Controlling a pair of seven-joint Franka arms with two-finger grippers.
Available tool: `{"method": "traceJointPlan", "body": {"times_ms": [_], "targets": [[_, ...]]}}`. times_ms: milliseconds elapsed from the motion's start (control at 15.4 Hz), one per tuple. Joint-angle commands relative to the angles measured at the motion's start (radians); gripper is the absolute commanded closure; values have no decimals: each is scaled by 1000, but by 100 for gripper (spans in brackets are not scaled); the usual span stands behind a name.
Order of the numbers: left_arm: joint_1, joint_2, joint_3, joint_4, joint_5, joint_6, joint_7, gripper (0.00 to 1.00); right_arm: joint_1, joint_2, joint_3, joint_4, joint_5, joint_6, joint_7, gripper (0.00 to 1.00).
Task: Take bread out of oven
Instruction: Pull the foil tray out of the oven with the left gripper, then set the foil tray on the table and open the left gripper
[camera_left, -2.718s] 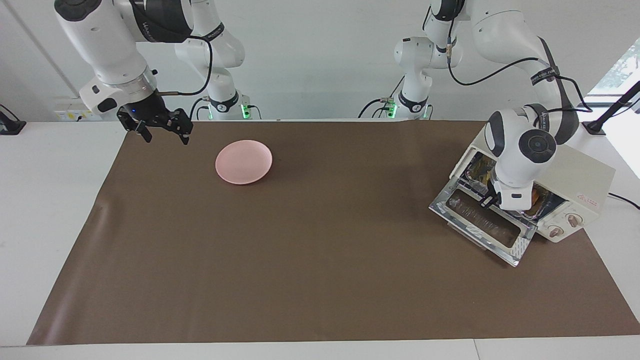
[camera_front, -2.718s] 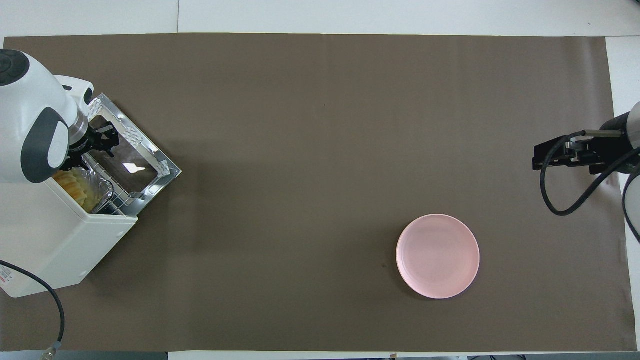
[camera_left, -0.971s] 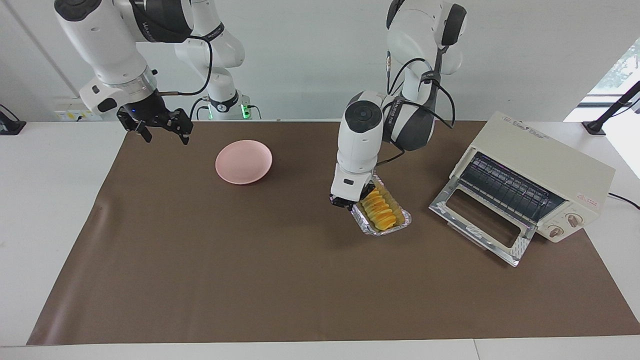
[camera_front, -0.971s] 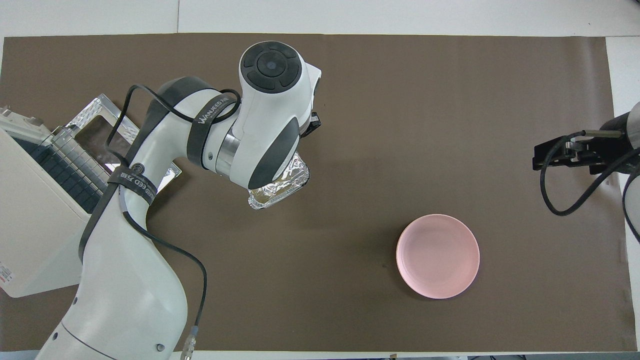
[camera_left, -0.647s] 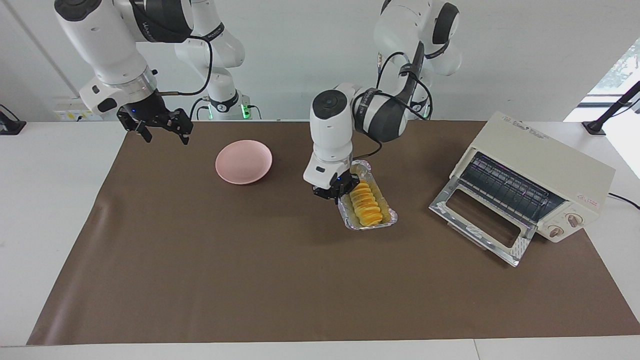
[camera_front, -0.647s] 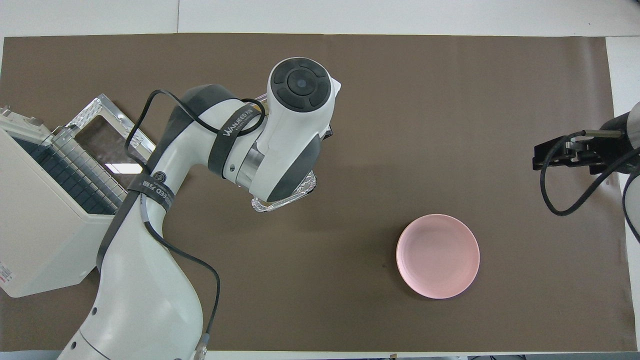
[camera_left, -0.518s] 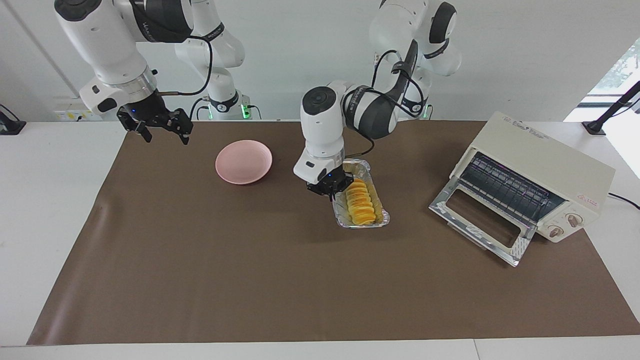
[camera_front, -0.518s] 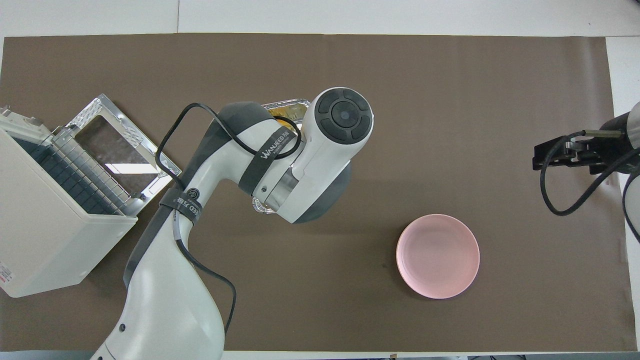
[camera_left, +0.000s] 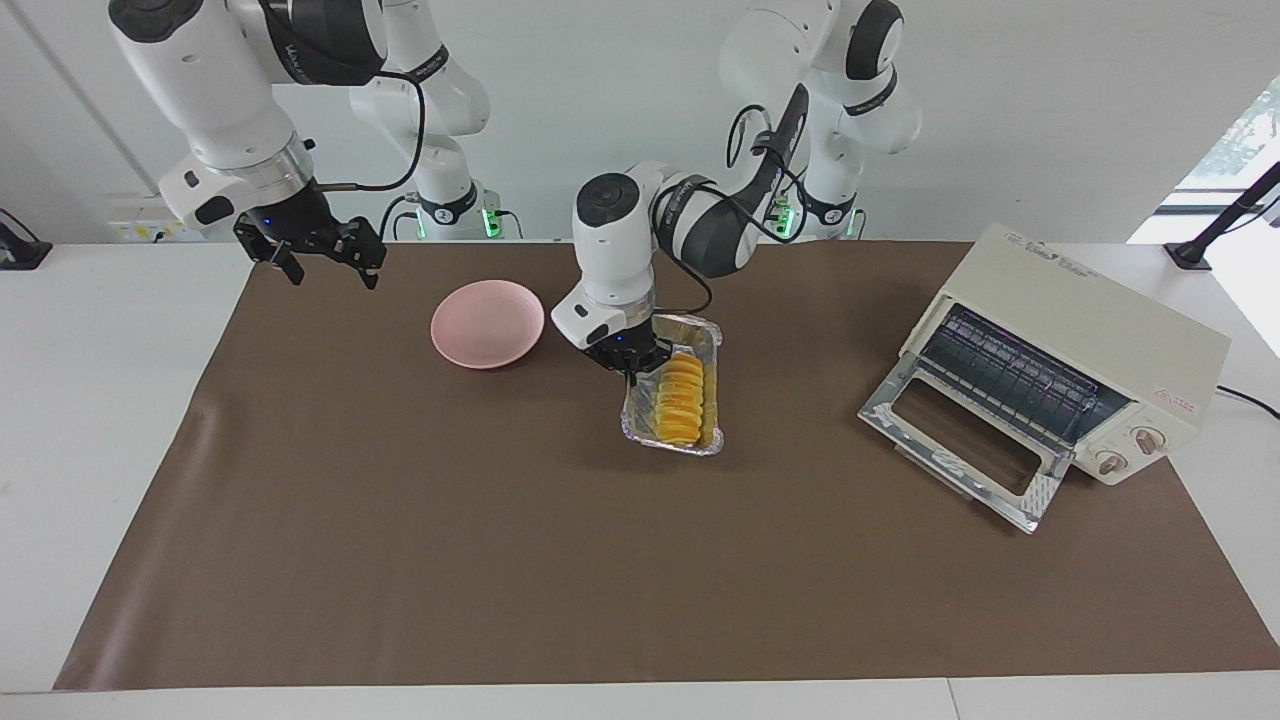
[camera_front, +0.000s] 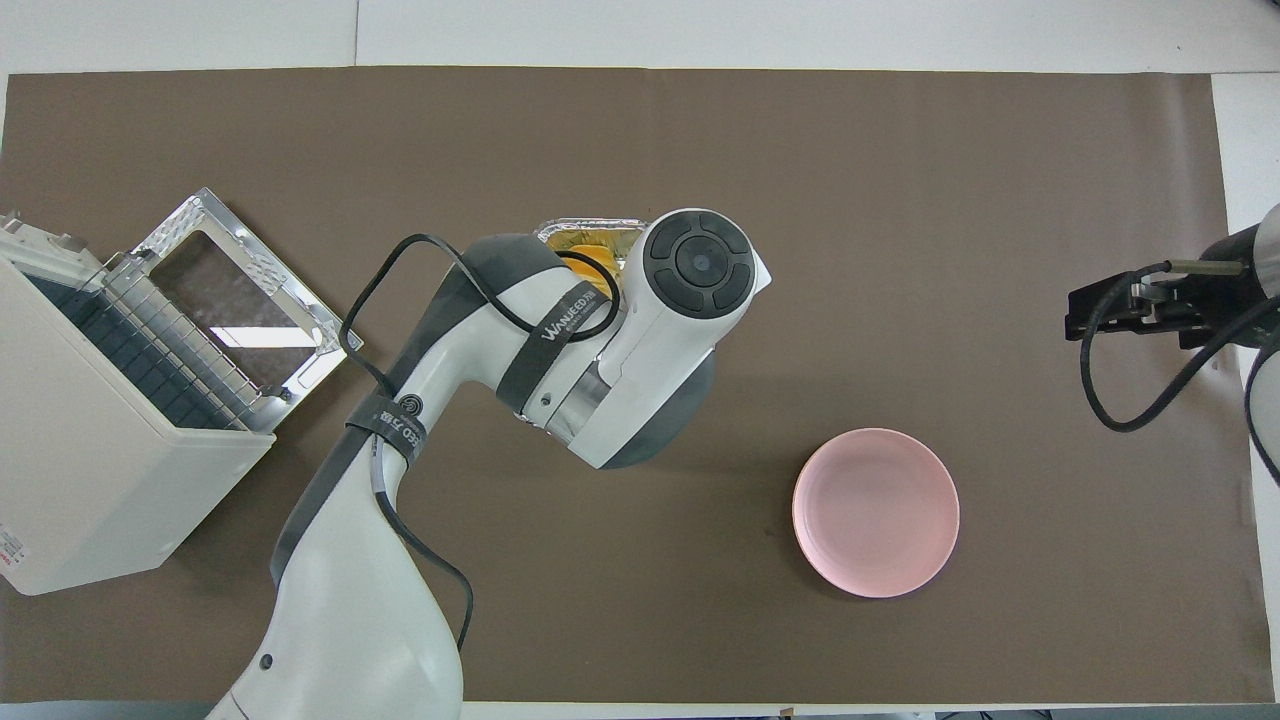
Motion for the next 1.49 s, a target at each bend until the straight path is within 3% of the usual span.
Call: {"method": "traceJointPlan", "body": {"times_ms": [0,906,971,1036,1100,1294,1424], "targets": [[-16,-10,16,-38,21,26,-46,100,-10,-11,8,2,-15,-17,-11,0],[-79,70,16,-81,124,116,-201,100,-10,-11,8,2,-16,-17,-11,0],[-81,70,18,-80,130,113,-201,55,-10,-11,8,2,-16,-17,-11,0],[-79,69,18,-78,159,113,-199,1,-10,-11,8,2,-15,-17,-11,0],[-79,67,16,-68,191,110,-190,0,-10,-11,8,2,-15,-17,-11,0],[-49,59,24,15,140,46,-187,0,-10,-11,8,2,-16,-17,-11,0],[33,55,22,104,98,-28,-176,0,-10,-11,8,2,-15,-17,-11,0]]}}
